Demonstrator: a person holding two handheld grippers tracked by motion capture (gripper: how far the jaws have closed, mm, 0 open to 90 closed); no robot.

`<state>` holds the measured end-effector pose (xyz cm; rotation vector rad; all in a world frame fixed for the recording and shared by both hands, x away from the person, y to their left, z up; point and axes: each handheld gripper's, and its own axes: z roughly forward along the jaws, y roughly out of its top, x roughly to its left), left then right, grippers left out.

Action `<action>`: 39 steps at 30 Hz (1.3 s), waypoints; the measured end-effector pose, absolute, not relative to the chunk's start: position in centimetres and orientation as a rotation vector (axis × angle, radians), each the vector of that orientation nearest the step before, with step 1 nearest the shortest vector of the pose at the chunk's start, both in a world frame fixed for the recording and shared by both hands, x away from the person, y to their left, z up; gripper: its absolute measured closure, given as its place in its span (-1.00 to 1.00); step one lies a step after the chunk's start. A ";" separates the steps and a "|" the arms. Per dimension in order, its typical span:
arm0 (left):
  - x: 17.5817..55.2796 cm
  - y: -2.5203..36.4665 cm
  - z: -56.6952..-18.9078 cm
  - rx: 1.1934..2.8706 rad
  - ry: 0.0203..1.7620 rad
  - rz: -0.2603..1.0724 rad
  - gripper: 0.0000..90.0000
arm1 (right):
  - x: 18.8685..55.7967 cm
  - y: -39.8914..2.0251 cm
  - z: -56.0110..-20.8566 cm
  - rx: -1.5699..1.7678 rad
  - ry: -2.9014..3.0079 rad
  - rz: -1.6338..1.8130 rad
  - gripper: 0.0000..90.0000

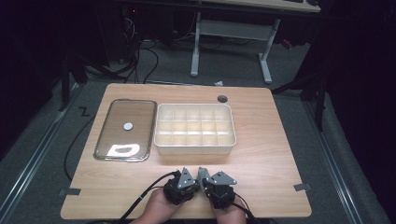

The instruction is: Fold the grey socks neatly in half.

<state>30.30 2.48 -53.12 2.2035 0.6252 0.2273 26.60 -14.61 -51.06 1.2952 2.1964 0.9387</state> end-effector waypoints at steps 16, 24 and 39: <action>31.3 8.2 -49.3 1.937 0.728 0.285 0.84 | 27.2 -11.3 -51.5 1.192 2.264 0.997 1.00; 31.7 7.1 -49.6 1.959 0.688 0.229 0.94 | 27.2 -9.1 -51.7 1.144 2.287 1.026 1.00; 32.7 7.6 -52.6 2.014 0.760 0.237 1.00 | 27.2 -9.1 -51.2 1.112 2.301 0.986 0.92</action>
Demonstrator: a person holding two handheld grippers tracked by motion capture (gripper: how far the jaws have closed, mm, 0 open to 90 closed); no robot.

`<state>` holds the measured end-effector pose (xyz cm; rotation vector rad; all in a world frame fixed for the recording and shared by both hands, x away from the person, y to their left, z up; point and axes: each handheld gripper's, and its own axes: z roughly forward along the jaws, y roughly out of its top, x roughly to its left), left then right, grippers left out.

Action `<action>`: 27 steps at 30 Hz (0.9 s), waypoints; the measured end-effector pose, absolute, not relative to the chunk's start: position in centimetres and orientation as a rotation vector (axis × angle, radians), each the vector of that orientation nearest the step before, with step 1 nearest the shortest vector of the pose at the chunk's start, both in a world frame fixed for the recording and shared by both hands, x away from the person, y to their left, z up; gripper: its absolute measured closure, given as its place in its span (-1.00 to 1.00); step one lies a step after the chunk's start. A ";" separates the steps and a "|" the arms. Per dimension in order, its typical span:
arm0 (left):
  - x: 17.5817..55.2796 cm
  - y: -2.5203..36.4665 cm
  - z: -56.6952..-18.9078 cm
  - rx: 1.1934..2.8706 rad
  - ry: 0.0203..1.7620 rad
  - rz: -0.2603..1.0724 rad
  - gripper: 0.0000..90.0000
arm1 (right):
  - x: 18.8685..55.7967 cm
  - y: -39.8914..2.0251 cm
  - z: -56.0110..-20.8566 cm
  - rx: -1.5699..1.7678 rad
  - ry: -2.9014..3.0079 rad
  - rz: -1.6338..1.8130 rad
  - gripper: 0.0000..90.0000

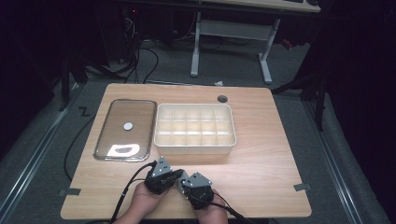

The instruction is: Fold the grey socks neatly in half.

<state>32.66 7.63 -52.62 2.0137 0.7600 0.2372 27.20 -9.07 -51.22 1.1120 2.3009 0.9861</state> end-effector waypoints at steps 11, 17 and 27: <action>32.8 8.0 -52.6 2.002 0.752 0.220 1.00 | 25.7 -9.5 -51.8 1.167 2.344 1.051 0.94; 32.4 9.4 -52.6 1.977 0.803 0.265 0.75 | 25.7 -9.6 -52.0 1.177 2.345 1.060 0.94; 32.5 9.5 -53.2 1.985 0.825 0.236 0.94 | 25.9 -9.5 -52.1 1.158 2.360 1.056 0.95</action>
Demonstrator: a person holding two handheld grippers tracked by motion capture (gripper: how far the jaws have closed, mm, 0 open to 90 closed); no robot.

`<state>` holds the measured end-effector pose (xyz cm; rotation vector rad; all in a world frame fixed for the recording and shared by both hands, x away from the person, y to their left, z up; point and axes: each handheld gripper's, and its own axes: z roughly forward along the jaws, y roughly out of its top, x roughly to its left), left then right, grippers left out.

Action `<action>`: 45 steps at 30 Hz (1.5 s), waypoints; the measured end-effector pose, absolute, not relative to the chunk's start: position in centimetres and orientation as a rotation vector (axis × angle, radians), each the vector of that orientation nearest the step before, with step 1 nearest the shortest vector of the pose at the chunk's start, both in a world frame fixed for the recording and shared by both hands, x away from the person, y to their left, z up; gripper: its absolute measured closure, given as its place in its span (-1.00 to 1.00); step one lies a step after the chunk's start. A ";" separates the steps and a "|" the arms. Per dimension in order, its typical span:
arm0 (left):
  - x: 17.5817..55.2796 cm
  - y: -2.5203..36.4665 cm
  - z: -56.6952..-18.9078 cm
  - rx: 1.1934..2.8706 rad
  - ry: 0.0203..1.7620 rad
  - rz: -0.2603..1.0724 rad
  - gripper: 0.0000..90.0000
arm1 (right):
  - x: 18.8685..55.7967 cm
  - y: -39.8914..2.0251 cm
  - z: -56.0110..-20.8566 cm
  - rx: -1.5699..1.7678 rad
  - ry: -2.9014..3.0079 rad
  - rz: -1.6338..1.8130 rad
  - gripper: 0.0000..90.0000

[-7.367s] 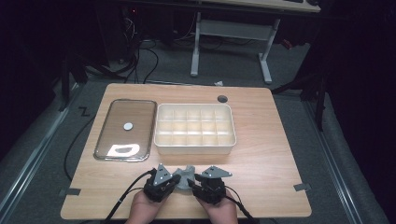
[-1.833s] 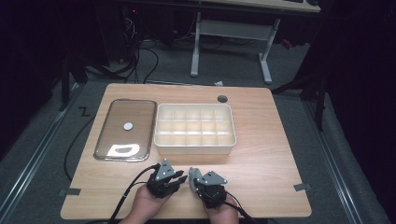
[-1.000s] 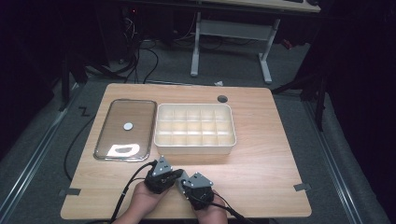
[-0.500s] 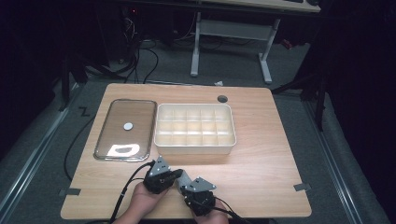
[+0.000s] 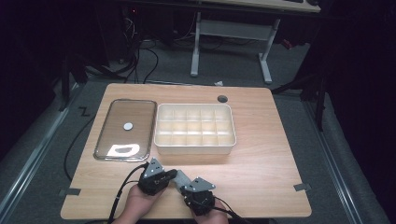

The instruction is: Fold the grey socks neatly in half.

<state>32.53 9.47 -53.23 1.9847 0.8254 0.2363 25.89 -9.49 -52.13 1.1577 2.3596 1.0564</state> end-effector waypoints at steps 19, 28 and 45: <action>32.5 9.1 -53.2 2.015 0.831 0.274 0.83 | 27.3 -10.1 -48.4 1.221 2.389 1.017 0.44; 32.4 9.1 -53.2 2.011 0.819 0.262 0.75 | 29.0 -11.1 -47.8 1.253 2.427 0.983 0.29; 32.3 8.9 -53.2 2.002 0.805 0.286 0.68 | 32.2 -12.3 -48.8 1.298 2.394 0.960 0.73</action>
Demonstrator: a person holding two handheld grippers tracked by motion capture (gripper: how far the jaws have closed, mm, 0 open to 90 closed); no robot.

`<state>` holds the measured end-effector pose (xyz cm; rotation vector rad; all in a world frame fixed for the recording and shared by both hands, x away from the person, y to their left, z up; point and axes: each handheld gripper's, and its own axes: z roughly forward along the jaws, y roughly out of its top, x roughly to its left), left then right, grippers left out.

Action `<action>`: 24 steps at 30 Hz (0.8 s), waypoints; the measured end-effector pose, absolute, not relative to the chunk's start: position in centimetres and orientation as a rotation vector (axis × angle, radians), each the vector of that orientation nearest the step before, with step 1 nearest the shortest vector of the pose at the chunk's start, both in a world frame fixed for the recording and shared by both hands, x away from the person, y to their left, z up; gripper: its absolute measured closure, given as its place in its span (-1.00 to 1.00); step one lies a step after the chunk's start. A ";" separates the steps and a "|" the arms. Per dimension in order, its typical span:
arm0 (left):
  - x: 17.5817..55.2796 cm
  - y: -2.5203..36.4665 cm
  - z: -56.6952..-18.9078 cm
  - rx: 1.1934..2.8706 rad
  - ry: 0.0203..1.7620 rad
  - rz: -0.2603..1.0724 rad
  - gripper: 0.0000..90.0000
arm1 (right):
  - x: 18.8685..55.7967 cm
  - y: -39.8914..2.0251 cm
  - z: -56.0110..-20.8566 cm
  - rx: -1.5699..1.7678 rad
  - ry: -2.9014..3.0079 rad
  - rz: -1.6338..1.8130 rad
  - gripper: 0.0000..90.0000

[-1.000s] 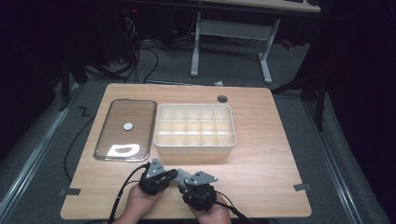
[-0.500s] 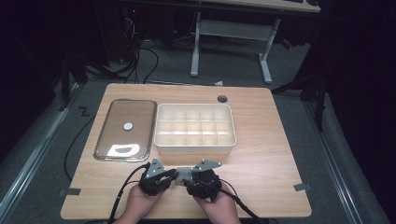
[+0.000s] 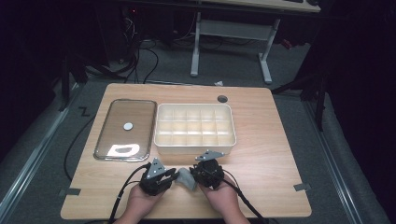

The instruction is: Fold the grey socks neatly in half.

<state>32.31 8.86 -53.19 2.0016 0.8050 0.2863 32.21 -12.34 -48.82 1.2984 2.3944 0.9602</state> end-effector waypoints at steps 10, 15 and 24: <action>31.5 8.0 -52.7 1.982 0.761 0.315 0.65 | 29.5 -13.4 -48.3 1.371 2.315 1.024 0.52; 31.4 7.8 -52.8 2.002 0.755 0.301 0.65 | 27.7 -11.1 -47.1 1.358 2.379 1.028 0.19; 30.2 9.8 -52.5 2.076 0.767 0.225 0.85 | 28.6 -10.4 -49.3 1.457 2.457 0.894 -0.06</action>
